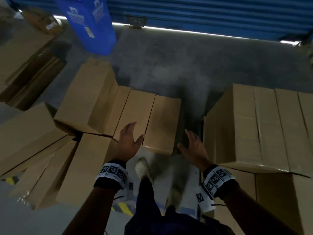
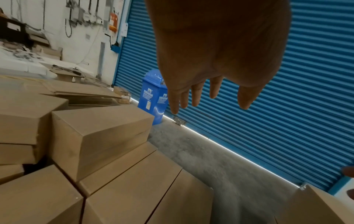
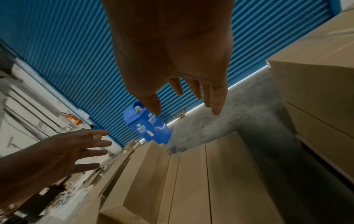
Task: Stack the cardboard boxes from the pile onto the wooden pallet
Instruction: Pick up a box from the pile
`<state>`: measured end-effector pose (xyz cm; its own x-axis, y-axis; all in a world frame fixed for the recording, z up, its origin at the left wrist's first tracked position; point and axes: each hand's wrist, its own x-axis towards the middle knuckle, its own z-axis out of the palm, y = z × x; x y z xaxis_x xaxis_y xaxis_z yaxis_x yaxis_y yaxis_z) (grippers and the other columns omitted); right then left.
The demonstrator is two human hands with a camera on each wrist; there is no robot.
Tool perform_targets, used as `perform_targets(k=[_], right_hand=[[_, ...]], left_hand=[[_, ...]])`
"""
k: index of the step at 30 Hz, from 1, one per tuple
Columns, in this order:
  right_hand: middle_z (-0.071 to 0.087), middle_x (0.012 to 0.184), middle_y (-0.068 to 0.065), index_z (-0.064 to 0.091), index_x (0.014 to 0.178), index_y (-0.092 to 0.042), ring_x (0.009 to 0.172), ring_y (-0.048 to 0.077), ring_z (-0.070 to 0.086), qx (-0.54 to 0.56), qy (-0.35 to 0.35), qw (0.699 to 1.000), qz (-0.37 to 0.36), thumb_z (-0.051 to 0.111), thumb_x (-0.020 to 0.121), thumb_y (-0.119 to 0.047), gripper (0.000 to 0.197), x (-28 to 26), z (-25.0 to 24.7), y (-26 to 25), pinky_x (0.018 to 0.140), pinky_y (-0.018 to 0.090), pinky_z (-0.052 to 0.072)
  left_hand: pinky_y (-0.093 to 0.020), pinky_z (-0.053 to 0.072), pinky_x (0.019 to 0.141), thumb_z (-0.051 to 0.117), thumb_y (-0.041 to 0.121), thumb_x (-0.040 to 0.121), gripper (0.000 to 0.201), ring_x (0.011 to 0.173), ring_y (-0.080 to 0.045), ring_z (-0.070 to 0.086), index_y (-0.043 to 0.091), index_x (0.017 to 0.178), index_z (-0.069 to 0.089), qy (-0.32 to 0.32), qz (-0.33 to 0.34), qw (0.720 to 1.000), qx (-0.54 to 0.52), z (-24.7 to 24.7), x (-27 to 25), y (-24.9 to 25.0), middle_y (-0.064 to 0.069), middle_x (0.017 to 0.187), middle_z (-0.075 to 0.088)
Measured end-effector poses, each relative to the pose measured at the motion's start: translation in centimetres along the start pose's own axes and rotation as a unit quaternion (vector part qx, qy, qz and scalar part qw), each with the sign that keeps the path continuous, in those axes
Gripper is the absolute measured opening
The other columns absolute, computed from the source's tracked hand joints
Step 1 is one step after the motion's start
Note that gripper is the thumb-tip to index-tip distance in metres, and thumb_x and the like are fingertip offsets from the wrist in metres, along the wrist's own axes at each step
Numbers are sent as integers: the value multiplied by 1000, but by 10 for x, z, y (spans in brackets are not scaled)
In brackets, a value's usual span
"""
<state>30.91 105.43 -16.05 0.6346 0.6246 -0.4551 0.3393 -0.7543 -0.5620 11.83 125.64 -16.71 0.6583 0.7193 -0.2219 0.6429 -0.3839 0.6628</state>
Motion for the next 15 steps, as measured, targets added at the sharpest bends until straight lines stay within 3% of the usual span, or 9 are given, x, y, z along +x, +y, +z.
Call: perform_targets(k=[4,9,15], right_hand=[[25,162,8,22,157,-20,145,29,30,-12,-8,1000,25,62,94,-39,77,63,7,-13,113,43,35],[28,160,9,23,157,-19,143,28,33,-11,-28,997,72,60,95,-38,75,136,22,-26,111,40,36],[29,160,9,25,156,-16,144,28,31,-42,-81,990,106,56,97,-34,70,249,64,2,115,41,32]], left_hand=[[-39,32,112,63,29,98,62,141,-29,38,9,152,39,-34,3,999,-17,7,86,-22,-12,153,43],[-39,41,106,62,32,99,57,135,-27,48,9,148,44,-57,-104,989,-92,22,175,-53,-13,149,49],[-33,42,96,61,34,99,51,125,-27,54,14,144,48,-115,-183,974,-75,78,269,-101,-11,141,56]])
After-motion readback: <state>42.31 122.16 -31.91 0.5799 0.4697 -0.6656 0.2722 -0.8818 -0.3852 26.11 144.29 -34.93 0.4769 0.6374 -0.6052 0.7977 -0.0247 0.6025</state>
